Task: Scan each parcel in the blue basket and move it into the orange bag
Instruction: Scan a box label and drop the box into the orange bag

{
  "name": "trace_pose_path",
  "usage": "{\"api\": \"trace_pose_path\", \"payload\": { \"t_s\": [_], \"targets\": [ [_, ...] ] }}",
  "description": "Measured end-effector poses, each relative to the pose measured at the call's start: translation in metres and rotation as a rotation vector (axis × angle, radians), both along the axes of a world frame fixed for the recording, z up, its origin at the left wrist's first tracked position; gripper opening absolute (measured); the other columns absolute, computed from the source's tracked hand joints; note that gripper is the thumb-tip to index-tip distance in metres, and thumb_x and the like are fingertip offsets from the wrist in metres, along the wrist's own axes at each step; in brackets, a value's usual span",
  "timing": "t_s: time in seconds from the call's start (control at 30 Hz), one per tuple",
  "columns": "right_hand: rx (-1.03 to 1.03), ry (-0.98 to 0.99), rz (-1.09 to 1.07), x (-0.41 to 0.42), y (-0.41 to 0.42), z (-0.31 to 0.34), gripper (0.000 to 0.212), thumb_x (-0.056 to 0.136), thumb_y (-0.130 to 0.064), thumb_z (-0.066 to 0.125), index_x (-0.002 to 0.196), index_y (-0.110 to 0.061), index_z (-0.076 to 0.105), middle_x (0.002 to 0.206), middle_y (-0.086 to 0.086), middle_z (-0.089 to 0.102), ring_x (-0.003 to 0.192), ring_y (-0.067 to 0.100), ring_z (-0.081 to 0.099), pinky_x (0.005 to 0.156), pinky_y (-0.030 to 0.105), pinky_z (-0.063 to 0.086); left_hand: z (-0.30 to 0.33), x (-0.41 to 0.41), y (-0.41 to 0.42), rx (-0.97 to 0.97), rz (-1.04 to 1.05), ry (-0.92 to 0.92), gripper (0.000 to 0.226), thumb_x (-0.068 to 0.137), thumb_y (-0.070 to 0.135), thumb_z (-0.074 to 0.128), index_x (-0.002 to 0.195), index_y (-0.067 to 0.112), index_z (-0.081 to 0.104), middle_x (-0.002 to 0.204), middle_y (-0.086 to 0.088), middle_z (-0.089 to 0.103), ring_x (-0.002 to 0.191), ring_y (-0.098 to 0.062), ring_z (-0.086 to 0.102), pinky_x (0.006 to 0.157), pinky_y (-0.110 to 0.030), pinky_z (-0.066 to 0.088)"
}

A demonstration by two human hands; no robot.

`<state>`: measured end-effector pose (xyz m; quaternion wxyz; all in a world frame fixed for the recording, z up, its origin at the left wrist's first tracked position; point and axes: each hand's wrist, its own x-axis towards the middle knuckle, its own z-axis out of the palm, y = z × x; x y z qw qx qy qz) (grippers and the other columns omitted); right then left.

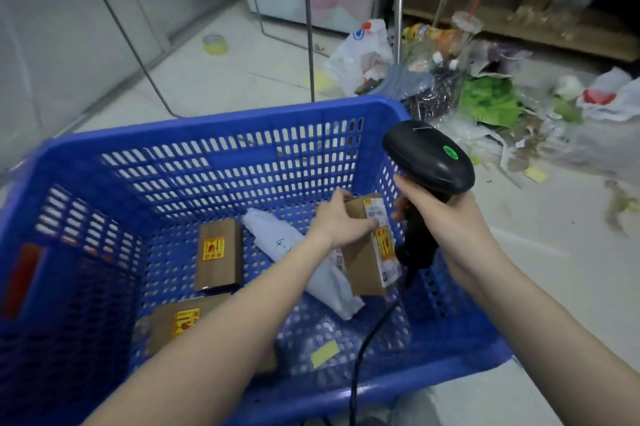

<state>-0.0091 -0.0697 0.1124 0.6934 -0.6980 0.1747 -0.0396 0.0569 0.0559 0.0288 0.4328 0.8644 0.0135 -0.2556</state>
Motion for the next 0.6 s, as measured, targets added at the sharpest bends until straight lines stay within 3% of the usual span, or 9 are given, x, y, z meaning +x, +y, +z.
{"api": "trace_pose_path", "payload": {
  "t_s": [0.13, 0.2, 0.3, 0.4, 0.53, 0.6],
  "targets": [
    [0.031, -0.095, 0.036, -0.006, 0.028, 0.055, 0.005, 0.085, -0.021, 0.071, 0.087, -0.02, 0.066, 0.06, -0.004, 0.065, 0.059, 0.015, 0.062, 0.068, 0.031, 0.052, 0.074, 0.002, 0.052, -0.194, 0.301, -0.103, 0.085, 0.07, 0.044, 0.073, 0.139, 0.019, 0.029, 0.13, -0.006, 0.046, 0.114, -0.023, 0.053, 0.093, -0.036, 0.05],
    [0.043, -0.145, 0.059, -0.012, 0.045, 0.081, 0.004, 0.085, -0.021, 0.07, 0.086, -0.021, 0.066, 0.061, -0.002, 0.065, 0.058, 0.016, 0.063, 0.067, 0.03, 0.052, 0.108, -0.006, 0.08, -0.306, 0.434, -0.121, 0.087, 0.063, 0.047, 0.07, 0.137, 0.02, 0.033, 0.131, -0.007, 0.05, 0.111, -0.022, 0.057, 0.088, -0.034, 0.053],
    [0.059, -0.19, 0.085, -0.019, 0.071, 0.107, 0.011, 0.084, -0.024, 0.072, 0.092, -0.021, 0.068, 0.067, -0.002, 0.067, 0.065, 0.015, 0.064, 0.07, 0.03, 0.052, 0.151, -0.025, 0.123, -0.583, 0.564, -0.09, 0.063, 0.076, 0.033, 0.067, 0.13, 0.012, 0.046, 0.12, -0.009, 0.063, 0.101, -0.017, 0.064, 0.077, -0.028, 0.054],
    [0.088, -0.211, 0.082, -0.025, 0.098, 0.123, 0.024, 0.079, -0.031, 0.076, 0.1, -0.024, 0.068, 0.08, -0.005, 0.07, 0.083, 0.016, 0.065, 0.084, 0.037, 0.05, 0.185, -0.057, 0.16, -0.781, 0.641, -0.092, 0.046, 0.084, 0.021, 0.062, 0.126, 0.01, 0.051, 0.117, -0.01, 0.066, 0.105, -0.018, 0.064, 0.087, -0.03, 0.053],
    [0.189, -0.224, 0.081, -0.034, 0.127, 0.13, 0.016, 0.081, -0.028, 0.074, 0.089, -0.033, 0.061, 0.084, -0.015, 0.067, 0.08, -0.002, 0.063, 0.074, 0.021, 0.044, 0.208, -0.098, 0.189, -0.958, 0.672, -0.139, 0.022, 0.091, 0.014, 0.052, 0.112, 0.017, 0.059, 0.104, -0.003, 0.07, 0.098, -0.018, 0.064, 0.095, -0.035, 0.049],
    [0.2, -0.226, 0.126, -0.039, 0.136, 0.13, 0.017, 0.081, -0.029, 0.073, 0.089, -0.036, 0.06, 0.09, -0.015, 0.067, 0.087, -0.001, 0.061, 0.076, 0.021, 0.043, 0.21, -0.108, 0.197, -1.029, 0.667, -0.128, 0.02, 0.092, 0.014, 0.049, 0.107, 0.02, 0.061, 0.105, -0.002, 0.07, 0.096, -0.019, 0.064, 0.096, -0.035, 0.047]
  ]
}}
